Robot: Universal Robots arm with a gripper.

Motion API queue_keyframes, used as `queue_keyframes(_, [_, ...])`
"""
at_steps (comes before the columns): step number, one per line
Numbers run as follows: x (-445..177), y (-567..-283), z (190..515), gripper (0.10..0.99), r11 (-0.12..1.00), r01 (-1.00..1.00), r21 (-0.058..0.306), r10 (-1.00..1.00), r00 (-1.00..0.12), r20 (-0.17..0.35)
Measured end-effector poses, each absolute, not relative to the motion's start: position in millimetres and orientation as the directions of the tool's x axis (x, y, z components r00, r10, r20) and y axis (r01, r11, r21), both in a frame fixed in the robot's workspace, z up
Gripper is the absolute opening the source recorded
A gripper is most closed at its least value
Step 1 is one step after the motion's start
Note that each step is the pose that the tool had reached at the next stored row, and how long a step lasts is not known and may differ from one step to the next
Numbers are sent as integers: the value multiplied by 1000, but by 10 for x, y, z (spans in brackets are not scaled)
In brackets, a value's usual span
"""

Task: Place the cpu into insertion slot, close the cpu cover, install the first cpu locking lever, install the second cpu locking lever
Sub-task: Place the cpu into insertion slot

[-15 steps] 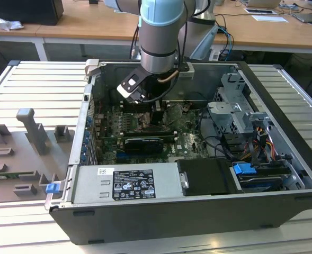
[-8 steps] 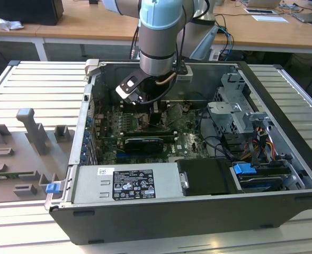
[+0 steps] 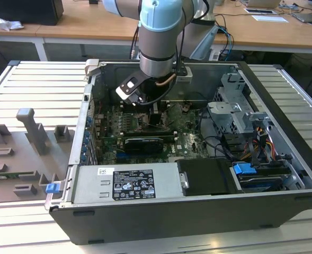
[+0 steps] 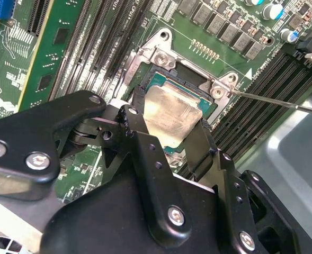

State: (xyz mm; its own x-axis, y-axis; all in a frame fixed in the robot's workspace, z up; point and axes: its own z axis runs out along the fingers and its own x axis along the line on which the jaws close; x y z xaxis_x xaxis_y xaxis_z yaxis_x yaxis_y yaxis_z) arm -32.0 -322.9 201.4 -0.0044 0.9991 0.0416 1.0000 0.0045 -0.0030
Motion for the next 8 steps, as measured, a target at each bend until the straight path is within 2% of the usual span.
queue_keyframes(8, [-317,-3228,2001,537,4,1000,-3,999,-4,42])
